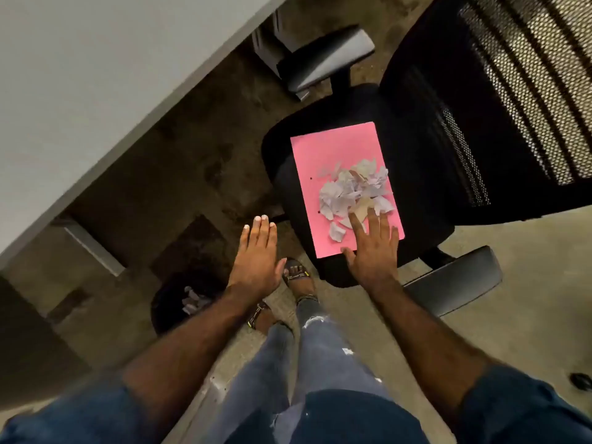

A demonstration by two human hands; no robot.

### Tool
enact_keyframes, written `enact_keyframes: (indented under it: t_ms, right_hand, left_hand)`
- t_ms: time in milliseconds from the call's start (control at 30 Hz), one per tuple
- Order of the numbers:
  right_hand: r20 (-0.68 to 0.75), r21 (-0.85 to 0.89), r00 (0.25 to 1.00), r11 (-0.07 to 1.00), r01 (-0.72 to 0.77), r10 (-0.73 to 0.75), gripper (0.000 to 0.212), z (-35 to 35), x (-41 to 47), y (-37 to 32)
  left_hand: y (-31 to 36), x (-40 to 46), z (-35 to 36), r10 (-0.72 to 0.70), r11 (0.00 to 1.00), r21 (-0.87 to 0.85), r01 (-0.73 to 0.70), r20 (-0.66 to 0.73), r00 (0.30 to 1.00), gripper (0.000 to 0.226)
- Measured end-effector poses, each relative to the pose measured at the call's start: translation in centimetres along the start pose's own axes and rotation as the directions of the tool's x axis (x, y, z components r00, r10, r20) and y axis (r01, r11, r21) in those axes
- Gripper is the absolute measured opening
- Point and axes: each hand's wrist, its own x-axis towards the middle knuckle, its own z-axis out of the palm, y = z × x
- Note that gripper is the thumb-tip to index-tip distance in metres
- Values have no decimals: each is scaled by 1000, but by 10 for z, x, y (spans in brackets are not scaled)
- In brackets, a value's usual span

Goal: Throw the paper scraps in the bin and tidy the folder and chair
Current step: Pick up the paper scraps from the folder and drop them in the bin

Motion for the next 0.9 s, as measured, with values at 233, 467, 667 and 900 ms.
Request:
enact_keyframes:
  t_ms: [233, 467, 667, 900]
  right_hand:
    - [-111, 129, 990, 989, -67, 82, 97, 1, 38, 24]
    - [-149, 215, 986, 976, -47, 80, 106, 9, 74, 41]
    - [-119, 305, 991, 952, -28, 67, 112, 21, 100, 44]
    - [-159, 378, 983, 926, -21, 87, 76, 36, 114, 47]
  left_hand:
    - [15, 61, 12, 106, 991, -85, -105, 2, 994, 89]
    - [41, 113, 26, 243, 954, -170, -246, -39, 969, 111]
    - [70, 140, 35, 255, 941, -209, -267, -82, 964, 119]
    - [74, 157, 39, 163, 968, -169, -188, -147, 976, 99]
